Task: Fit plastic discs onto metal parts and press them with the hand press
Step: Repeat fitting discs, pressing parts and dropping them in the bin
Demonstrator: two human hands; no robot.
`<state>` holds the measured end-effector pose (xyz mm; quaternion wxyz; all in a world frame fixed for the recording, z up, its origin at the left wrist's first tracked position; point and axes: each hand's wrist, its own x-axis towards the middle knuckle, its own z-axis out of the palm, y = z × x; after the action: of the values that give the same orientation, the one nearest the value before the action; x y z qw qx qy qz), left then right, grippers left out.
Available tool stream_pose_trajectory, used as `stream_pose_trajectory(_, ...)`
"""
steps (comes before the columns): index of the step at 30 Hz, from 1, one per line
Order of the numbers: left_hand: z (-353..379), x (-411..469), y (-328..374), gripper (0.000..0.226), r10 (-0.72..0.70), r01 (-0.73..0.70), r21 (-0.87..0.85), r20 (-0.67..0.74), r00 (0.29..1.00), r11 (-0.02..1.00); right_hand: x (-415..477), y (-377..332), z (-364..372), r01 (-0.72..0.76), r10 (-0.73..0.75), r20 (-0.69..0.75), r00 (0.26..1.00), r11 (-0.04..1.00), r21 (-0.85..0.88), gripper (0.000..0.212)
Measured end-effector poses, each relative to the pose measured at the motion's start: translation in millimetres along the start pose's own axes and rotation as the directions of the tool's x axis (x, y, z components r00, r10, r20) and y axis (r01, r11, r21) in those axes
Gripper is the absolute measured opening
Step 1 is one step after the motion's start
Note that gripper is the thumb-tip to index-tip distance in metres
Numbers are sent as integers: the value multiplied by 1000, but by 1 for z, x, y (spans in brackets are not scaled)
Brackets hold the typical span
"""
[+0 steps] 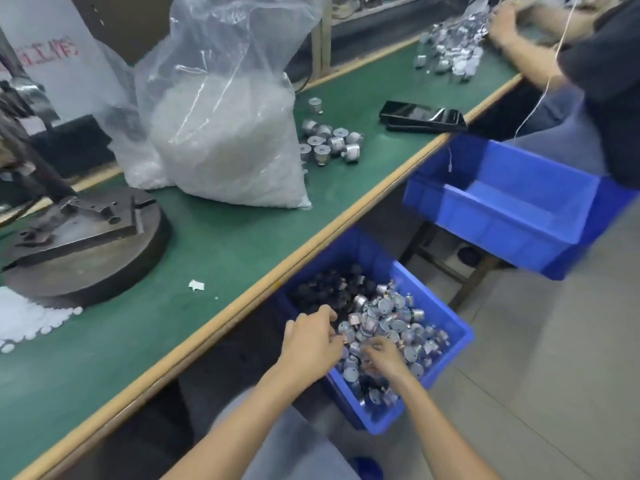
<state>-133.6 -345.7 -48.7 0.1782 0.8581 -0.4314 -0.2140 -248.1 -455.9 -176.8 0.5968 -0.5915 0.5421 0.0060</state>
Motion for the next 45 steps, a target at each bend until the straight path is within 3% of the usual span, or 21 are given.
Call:
stream_pose_trajectory(5,2,-4,-6,34,12,-12,-5,-2,1000,1000,5,8,16,-7,7,-52,999,1000,9,27)
stream_pose_trajectory(9,-7,-4,-8,33,50,-50,4,-20,999,999,-4,0,10,82,-95,-105,990,989,-123,29)
stream_pose_trajectory(12,-18,-7,-7,33,85,-85,-7,-41,996,996,-20,-31,6,235,-255,-142,956,961,-144,21)
stream_pose_trajectory(15,-39,-13,-5,31,169,-187,-124,-141,975,975,-45,-84,9,459,-470,-177,865,883,-101,15)
stream_pose_trajectory(17,-61,-18,-6,29,262,-326,-203,-285,922,923,-65,-123,15,609,-609,-212,765,790,-69,16)
stream_pose_trajectory(21,-132,-34,-23,24,323,-437,-101,-531,783,894,-104,-196,43,809,-795,-165,584,586,40,21)
stream_pose_trajectory(24,-190,-56,-54,23,282,-371,-11,-627,726,929,-130,-236,85,876,-877,-28,480,477,69,28)
stream_pose_trajectory(29,-267,-111,-111,24,196,-174,104,-701,685,979,-173,-272,177,950,-922,247,298,311,14,15)
stream_pose_trajectory(33,-306,-156,-151,24,144,-15,179,-735,663,984,-220,-304,241,985,-920,380,95,141,96,17)
stream_pose_trajectory(37,-335,-210,-190,25,48,134,170,-773,632,976,-272,-329,306,989,-862,499,-90,-18,147,30)
stream_pose_trajectory(42,-349,-283,-249,18,-115,316,74,-834,539,946,-325,-335,387,970,-734,635,-241,-155,188,22)
stream_pose_trajectory(45,-347,-314,-290,18,-259,461,-3,-830,493,887,-350,-327,430,959,-642,713,-282,-200,199,17)
